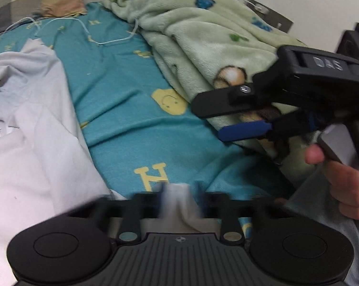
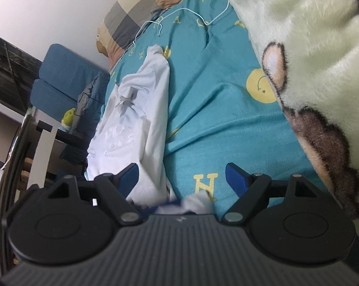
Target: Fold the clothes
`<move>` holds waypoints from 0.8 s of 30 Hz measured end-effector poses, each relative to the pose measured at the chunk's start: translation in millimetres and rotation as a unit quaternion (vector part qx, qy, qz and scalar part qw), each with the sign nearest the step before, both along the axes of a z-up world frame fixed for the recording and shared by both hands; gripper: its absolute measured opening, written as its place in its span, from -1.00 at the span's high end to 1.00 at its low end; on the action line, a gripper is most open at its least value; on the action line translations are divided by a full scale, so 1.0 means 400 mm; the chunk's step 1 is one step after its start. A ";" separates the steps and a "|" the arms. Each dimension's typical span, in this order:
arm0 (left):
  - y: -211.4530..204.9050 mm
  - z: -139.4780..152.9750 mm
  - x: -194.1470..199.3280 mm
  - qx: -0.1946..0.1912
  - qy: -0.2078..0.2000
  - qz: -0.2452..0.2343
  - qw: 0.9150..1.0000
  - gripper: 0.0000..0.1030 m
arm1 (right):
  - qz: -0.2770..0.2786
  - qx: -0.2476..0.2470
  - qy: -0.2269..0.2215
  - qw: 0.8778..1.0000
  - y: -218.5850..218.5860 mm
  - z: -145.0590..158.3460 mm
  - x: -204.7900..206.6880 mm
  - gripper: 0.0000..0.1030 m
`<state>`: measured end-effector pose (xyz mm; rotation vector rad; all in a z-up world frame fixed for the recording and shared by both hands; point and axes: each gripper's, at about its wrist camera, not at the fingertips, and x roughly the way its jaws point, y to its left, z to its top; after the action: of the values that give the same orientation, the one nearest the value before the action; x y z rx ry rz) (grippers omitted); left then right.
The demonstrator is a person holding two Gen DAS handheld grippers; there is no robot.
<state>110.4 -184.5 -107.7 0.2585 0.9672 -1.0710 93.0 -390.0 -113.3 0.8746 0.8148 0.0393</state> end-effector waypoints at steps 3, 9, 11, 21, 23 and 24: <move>0.031 0.047 -0.038 -0.022 -0.015 -0.053 0.998 0.95 | 0.002 0.012 0.002 1.000 -0.003 -0.007 0.002 -0.58; 0.142 0.120 -0.144 -0.043 0.009 -0.132 0.990 0.95 | 0.042 -0.007 0.003 0.999 0.031 0.003 0.008 -0.58; 0.165 0.103 -0.176 -0.020 0.018 -0.140 0.990 0.95 | 0.061 -0.020 0.004 0.998 0.051 0.009 0.012 -0.58; 0.262 -0.005 -0.153 -0.007 0.083 0.010 0.996 0.55 | 0.222 -0.085 0.059 0.970 0.234 -0.020 0.041 0.54; 0.297 0.011 -0.107 -0.049 0.094 0.066 0.992 0.22 | 0.226 -0.087 0.065 0.968 0.243 -0.024 0.037 0.64; 0.313 0.013 -0.078 -0.065 0.100 0.098 0.988 0.11 | 0.223 -0.086 0.065 0.969 0.242 -0.023 0.034 0.65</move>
<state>79.0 -59.3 -102.4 -0.0521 1.0719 -0.9874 106.7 -293.2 -122.5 0.5206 1.1103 0.3038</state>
